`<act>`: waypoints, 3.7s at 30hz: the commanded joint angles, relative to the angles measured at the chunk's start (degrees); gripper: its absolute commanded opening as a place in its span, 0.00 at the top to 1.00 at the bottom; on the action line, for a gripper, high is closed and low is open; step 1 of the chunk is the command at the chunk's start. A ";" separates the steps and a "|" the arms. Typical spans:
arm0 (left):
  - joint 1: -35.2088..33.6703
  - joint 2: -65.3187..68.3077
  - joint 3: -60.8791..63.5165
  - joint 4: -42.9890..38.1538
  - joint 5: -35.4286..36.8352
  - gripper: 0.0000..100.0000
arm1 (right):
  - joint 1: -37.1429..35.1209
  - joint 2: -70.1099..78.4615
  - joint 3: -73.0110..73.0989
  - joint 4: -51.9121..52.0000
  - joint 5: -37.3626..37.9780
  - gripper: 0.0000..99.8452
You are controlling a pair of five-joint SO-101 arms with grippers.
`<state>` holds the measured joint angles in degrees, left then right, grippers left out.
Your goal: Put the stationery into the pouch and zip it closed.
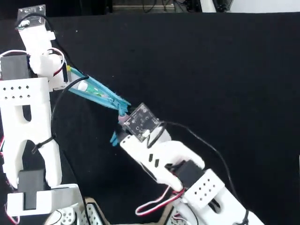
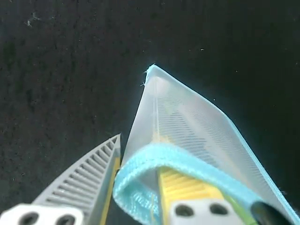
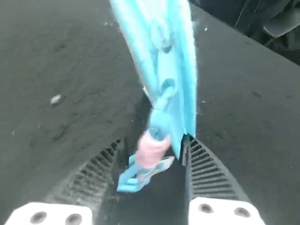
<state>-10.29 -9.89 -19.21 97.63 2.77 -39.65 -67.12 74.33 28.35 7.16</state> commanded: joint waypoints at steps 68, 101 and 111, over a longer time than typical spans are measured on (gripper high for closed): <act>4.18 -0.97 -25.10 2.02 0.00 0.88 | 9.14 13.05 -40.40 13.10 10.46 0.99; 5.67 -36.13 47.08 -36.40 -4.66 0.88 | 5.01 17.80 -50.68 28.57 23.03 0.99; 5.93 -40.62 59.47 -57.58 1.23 0.88 | 4.75 18.15 -43.65 25.05 32.26 0.99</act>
<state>-5.10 -49.01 40.31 44.44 3.12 -33.76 -49.27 29.76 56.48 38.73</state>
